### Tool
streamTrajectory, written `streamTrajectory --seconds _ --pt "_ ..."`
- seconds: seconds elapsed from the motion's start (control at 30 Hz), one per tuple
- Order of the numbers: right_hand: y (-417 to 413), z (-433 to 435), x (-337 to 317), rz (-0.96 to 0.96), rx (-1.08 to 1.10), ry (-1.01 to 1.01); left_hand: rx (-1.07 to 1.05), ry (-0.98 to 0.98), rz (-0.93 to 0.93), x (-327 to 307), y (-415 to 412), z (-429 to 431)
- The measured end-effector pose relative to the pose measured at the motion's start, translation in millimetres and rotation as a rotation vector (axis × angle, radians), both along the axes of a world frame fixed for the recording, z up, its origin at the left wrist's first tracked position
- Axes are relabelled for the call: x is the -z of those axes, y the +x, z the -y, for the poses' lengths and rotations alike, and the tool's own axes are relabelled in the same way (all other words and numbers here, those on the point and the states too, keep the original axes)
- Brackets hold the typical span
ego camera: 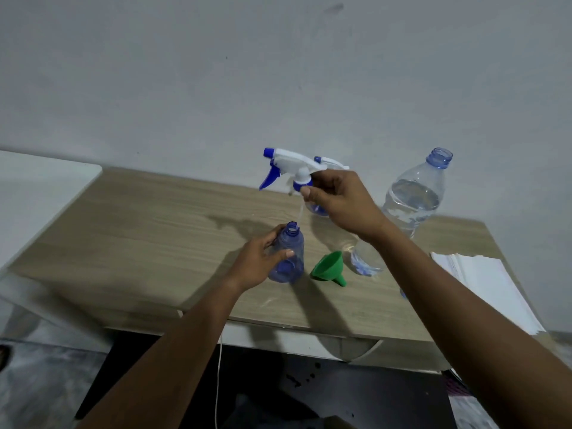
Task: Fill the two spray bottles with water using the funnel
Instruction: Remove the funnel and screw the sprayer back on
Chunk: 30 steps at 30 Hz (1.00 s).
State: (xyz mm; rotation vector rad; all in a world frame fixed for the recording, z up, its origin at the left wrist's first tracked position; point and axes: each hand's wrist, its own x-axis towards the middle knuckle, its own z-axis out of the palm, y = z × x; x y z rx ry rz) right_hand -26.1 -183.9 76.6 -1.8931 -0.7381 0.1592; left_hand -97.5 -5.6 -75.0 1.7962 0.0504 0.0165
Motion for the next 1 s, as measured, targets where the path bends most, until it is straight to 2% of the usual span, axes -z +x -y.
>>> streamTrajectory --seconds 0.27,0.43,1.0 --pt "-4 -2 84 -0.106 0.07 -0.062 0.005 0.011 0.006 -1 -3 2" --pt "-9 -1 91 -0.142 0.052 -0.068 0.004 0.017 -0.013 -1 -4 0" --pt "-9 1 97 -0.057 0.057 -0.082 -0.013 0.035 0.0 -6 -7 2"
